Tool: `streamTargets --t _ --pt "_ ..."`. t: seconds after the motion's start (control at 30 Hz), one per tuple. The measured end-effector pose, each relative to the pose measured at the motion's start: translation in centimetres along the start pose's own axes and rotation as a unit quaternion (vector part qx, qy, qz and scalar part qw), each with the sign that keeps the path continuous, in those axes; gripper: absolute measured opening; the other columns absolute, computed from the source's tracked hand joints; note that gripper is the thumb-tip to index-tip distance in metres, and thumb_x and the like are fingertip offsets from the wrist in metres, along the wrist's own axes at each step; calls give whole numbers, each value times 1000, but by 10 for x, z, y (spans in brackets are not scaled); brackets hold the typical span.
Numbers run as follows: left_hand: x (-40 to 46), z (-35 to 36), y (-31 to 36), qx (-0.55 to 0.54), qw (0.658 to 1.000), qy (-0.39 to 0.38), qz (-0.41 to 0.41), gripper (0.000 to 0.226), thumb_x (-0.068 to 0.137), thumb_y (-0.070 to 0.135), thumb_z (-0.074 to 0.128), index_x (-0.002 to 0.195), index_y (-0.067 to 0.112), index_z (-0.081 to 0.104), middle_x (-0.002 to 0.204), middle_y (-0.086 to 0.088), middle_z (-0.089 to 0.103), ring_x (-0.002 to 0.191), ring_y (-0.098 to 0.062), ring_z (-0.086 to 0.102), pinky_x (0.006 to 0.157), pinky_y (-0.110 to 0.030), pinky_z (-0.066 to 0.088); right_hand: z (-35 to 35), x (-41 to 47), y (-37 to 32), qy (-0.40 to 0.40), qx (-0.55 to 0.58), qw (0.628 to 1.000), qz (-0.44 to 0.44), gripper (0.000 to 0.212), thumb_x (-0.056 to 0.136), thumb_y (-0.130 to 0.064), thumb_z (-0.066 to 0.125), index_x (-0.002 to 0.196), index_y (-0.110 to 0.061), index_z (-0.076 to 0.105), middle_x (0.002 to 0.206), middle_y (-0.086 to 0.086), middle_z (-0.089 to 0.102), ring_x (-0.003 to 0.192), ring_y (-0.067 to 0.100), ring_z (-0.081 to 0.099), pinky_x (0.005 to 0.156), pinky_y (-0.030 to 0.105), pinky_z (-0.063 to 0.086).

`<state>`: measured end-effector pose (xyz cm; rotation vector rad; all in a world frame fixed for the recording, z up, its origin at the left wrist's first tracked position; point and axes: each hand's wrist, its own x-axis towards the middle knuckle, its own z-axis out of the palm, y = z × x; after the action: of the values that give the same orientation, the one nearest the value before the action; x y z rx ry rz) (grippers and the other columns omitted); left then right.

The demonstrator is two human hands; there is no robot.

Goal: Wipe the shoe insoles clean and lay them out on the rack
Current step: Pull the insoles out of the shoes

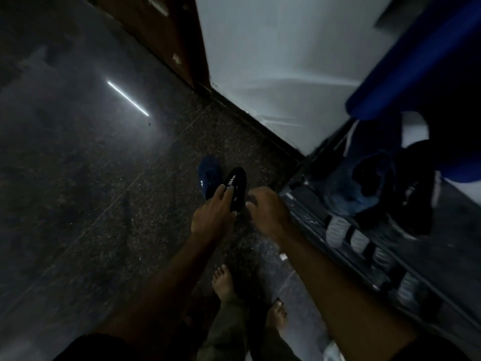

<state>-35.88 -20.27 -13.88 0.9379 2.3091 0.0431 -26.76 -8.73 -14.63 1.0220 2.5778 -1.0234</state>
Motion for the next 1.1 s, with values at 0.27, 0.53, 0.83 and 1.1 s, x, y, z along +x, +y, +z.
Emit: streamTargets --t 0.27,0.53,0.83,1.1 --pt "-79 -57 121 -59 989 56 124 86 89 25 64 155 17 11 163 -7 11 132 -34 45 93 -48 47 -104 -101 -2 78 140 987 -4 23 91 -13 57 68 -16 53 68 0 57 63 17 53 57 31 38" --pt "-90 -60 215 40 979 63 192 76 92 31 60 153 21 16 156 -14 20 129 -39 45 97 -52 46 -177 -162 89 260 55 961 72 22 90 -24 63 107 -11 68 109 10 65 100 28 61 83 40 52" --pt "-69 -25 254 135 984 3 120 72 94 29 59 151 22 15 143 -22 40 124 -41 51 93 -49 46 -174 -174 166 78 -40 982 165 55 87 -22 63 138 -11 45 134 19 52 122 36 50 102 43 43" --pt "-46 -16 252 89 993 26 77 42 95 25 54 134 15 43 133 -19 44 120 -39 53 93 -46 46 -158 -158 182 70 -57 984 155 40 86 -21 66 121 -6 56 132 21 44 115 41 51 98 46 45"
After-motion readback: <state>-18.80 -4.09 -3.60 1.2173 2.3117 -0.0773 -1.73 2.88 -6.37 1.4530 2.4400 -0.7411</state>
